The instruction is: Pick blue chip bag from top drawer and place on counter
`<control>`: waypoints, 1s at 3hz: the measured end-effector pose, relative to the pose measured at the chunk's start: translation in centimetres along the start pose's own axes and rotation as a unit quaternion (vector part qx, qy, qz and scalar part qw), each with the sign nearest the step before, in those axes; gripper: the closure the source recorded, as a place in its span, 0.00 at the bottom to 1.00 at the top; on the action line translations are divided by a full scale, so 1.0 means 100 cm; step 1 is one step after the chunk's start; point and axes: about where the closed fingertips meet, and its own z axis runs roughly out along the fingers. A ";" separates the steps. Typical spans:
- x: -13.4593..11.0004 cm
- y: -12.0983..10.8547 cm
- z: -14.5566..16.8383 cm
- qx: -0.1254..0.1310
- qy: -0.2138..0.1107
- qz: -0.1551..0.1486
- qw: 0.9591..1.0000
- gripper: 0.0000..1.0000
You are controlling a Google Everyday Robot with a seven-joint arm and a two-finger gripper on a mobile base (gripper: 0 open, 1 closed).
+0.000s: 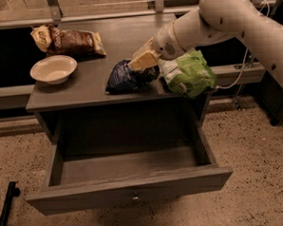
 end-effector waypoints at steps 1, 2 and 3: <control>0.000 0.000 0.000 0.000 0.000 0.000 1.000 0.01; -0.015 0.008 -0.013 0.001 0.044 -0.015 0.999 0.00; -0.043 0.029 -0.051 0.028 0.158 -0.033 0.986 0.00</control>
Offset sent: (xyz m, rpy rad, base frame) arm -0.0447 -0.0115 0.1050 -0.4498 0.0104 0.0431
